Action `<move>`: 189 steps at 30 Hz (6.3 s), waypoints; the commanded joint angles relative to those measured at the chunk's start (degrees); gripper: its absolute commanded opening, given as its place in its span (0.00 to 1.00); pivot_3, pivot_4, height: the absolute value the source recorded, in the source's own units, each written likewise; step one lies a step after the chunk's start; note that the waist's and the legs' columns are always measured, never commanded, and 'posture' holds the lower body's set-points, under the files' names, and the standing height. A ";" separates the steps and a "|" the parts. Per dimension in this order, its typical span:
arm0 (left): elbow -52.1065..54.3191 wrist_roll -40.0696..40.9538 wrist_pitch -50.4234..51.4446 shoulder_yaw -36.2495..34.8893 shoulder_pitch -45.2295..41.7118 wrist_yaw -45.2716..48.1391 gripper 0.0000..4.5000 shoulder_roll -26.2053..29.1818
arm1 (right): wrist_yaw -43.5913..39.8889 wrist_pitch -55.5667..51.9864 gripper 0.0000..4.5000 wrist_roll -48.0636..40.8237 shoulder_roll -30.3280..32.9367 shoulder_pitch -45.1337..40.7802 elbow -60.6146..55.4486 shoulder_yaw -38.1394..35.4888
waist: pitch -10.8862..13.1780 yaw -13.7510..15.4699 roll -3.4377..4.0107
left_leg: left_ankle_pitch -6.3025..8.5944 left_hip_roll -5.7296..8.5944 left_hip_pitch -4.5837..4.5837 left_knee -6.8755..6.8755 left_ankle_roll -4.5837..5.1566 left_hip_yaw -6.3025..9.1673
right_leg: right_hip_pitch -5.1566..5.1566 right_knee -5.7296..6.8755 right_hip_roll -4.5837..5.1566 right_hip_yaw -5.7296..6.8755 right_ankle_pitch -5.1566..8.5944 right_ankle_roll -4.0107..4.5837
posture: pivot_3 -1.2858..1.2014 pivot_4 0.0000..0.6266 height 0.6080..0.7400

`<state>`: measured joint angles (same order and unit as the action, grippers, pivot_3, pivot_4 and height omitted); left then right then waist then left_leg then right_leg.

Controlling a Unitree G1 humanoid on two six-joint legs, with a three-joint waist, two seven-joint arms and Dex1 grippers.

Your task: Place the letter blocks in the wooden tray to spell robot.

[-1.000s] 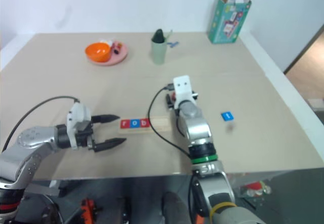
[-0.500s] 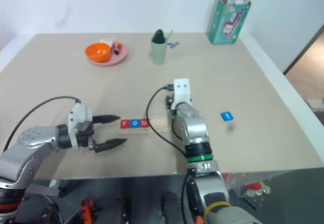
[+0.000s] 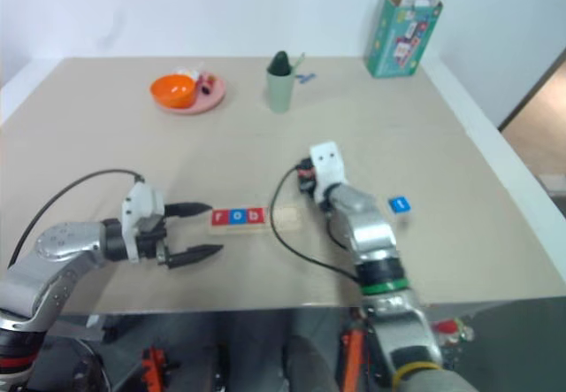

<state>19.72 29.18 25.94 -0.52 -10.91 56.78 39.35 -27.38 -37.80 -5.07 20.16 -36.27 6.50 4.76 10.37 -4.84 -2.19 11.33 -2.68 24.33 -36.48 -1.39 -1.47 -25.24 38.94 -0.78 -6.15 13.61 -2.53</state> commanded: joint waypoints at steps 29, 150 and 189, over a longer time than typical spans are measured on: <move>2.20 0.64 -0.85 -1.03 -0.17 -0.44 1.00 0.96 | -59.45 46.13 0.27 -3.68 17.67 -4.61 24.32 8.03 | 0.02 0.10 -0.01 | 0.00 -0.05 -0.16 -0.13 0.02 0.01 | 0.15 0.04 -0.06 0.01 -0.10 0.07 | 0.52 0.24 1.00; 0.97 -1.77 -5.42 -2.06 3.93 -0.47 1.00 0.11 | -45.41 26.75 0.99 1.91 3.27 -22.44 28.53 3.77 | 0.03 0.26 0.02 | -0.08 -0.10 -0.21 -0.18 0.08 0.00 | 0.16 0.10 -0.07 0.05 -0.27 0.18 | 0.52 0.24 1.00; 1.83 -0.46 -1.76 4.24 -2.82 5.44 1.00 2.17 | 8.12 -16.82 0.99 -2.73 11.05 9.27 -7.13 -22.38 | 0.01 0.29 0.00 | -0.13 0.02 -0.14 -0.13 0.15 -0.04 | 0.11 0.08 -0.04 -0.09 -0.23 0.05 | 0.52 0.24 1.00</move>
<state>21.21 28.99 25.00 4.08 -13.09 61.81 41.09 -19.65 -53.33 -7.04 29.96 -27.24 2.22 -16.44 10.38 -4.55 -2.19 11.20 -2.65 24.19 -36.61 -1.23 -1.51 -25.13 39.02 -0.82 -6.25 13.38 -2.48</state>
